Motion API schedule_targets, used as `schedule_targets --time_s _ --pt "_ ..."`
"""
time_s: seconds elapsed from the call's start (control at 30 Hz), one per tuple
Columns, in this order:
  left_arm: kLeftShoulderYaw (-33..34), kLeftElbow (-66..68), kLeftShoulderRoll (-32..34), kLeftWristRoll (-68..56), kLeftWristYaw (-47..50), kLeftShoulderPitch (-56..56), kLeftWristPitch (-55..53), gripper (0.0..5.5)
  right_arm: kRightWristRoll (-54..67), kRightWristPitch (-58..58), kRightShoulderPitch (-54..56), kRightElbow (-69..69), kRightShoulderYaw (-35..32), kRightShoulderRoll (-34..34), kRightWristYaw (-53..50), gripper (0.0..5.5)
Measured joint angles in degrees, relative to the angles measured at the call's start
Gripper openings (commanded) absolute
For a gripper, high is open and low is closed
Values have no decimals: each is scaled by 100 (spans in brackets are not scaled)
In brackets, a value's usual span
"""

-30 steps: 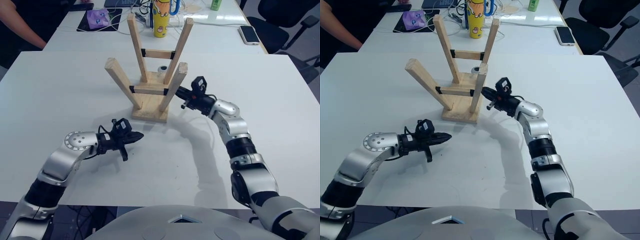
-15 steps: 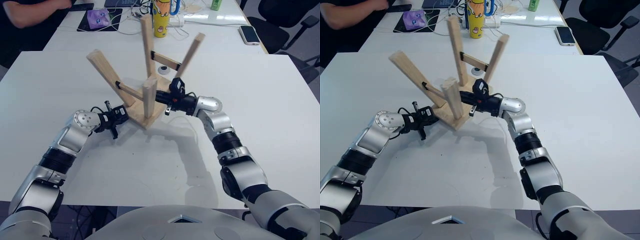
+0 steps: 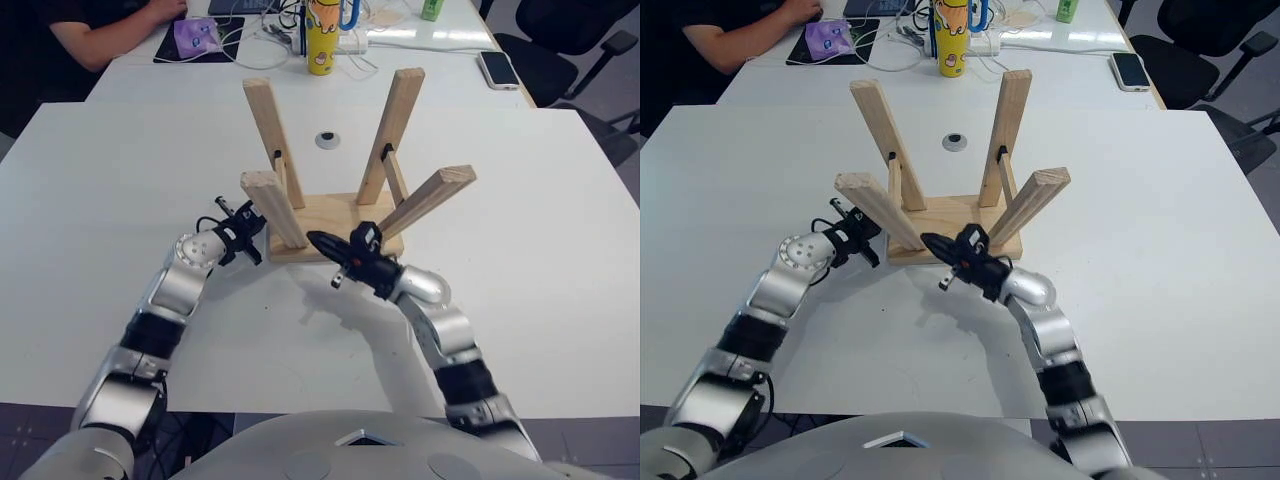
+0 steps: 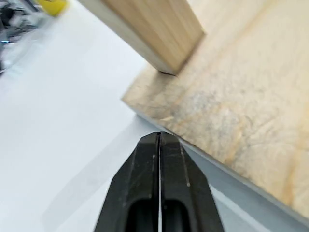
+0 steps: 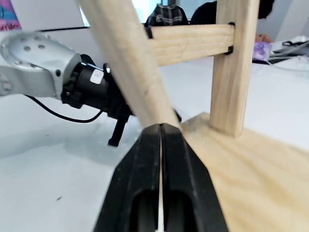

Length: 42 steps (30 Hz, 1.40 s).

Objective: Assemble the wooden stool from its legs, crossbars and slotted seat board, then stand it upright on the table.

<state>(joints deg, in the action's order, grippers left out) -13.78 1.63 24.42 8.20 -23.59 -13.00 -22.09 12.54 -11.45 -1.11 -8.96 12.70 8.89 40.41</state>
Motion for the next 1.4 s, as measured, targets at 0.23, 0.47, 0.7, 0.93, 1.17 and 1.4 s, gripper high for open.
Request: schedule_targets --time_s 0.23,0.47,0.7,0.93,1.17,1.4 --pt "882 -1889 -545 193 1219 2212 -976 0 234 -797 -1176 -763 -1092 1103 -427 2" --pt "325 -1657 -853 335 1302 1921 -813 0 -534 64 -423 734 -1762 785 -2025 2" --pt "-163 -1039 -979 319 902 1162 -775 0 -768 210 110 1476 -1250 468 -2166 2" --pt "-336 -1499 -713 428 689 1240 -1324 0 -745 -264 -64 1053 -1159 491 -2165 2" --pt "-177 -1507 -767 112 654 1275 -1224 0 -289 -1093 -311 330 -1121 501 -2125 2" --pt "-16 -1593 -830 -95 655 1275 -1449 0 -259 -1826 -326 -139 -1122 503 -2138 2"
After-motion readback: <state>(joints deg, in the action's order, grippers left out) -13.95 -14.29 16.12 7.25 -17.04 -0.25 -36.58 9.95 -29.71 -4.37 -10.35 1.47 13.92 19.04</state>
